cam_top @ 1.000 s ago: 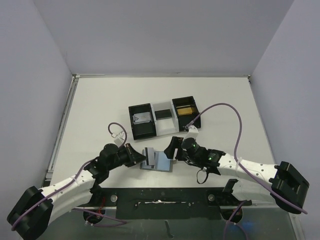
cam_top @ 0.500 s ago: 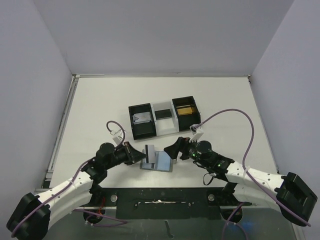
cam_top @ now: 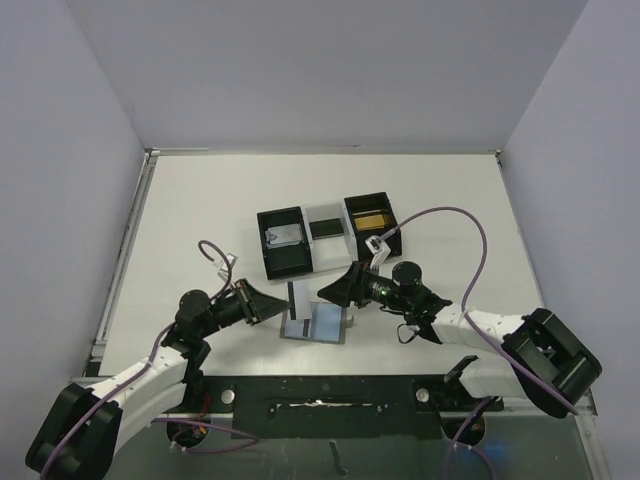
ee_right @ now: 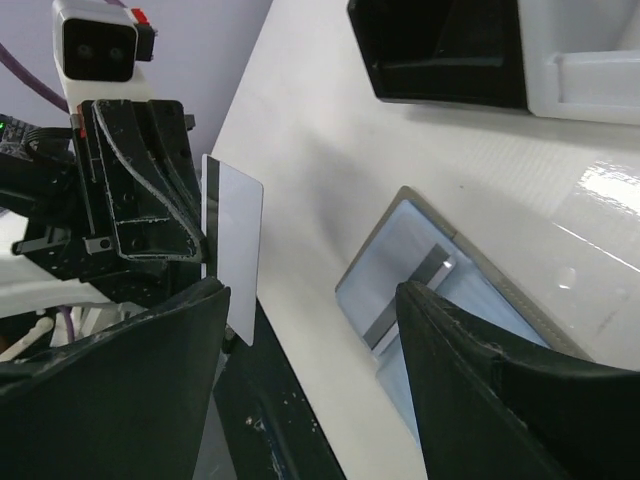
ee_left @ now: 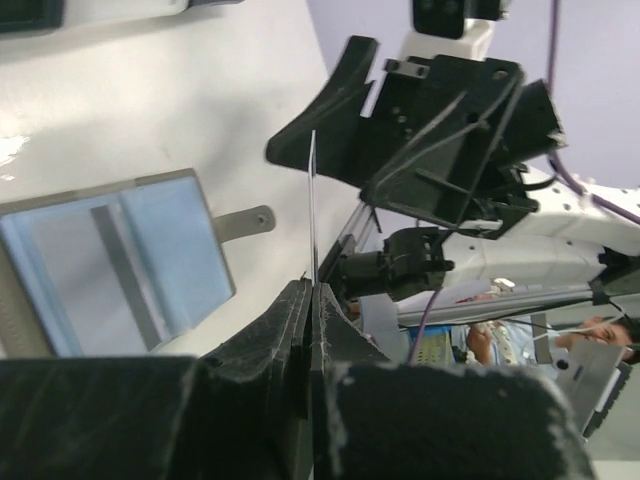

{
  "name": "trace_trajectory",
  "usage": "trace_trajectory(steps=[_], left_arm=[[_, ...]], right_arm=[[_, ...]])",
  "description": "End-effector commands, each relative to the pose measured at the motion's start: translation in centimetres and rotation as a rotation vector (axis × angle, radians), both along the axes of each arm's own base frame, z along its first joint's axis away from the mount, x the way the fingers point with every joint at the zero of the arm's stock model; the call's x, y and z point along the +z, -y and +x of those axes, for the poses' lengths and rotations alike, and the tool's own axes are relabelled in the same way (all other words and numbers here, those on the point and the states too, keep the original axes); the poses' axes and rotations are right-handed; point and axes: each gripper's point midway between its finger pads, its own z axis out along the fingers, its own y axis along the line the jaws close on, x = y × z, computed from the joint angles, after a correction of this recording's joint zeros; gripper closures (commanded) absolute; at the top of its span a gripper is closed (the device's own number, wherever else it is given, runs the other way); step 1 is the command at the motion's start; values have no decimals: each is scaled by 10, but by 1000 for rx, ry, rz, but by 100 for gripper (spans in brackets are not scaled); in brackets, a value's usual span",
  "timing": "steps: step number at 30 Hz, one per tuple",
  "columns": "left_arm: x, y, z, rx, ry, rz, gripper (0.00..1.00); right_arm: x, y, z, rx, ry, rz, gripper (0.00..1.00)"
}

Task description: Take the credit cards out of the card holder

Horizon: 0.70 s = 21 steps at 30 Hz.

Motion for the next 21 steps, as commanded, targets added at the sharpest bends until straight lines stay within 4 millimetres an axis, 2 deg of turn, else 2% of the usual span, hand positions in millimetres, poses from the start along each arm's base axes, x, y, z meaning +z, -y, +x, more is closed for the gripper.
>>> trace_trajectory(steps=[1, 5, 10, 14, 18, 21], left_arm=[[51, 5, -4, -50, 160, -126, 100], [57, 5, -4, -51, 171, -141, 100], [52, 4, -2, -40, 155, -131, 100], [59, 4, 1, -27, 172, -150, 100], [61, 4, 2, -20, 169, -160, 100], [62, 6, -1, -46, 173, -166, 100]], right_arm=[[54, -29, -3, 131, 103, 169, 35], [60, -43, -12, 218, 100, 218, 43], [59, -48, -16, 240, 103, 222, 49], [58, -47, -22, 258, 90, 228, 56], [61, -48, -30, 306, 96, 249, 76], [67, -48, -33, 314, 81, 290, 76]])
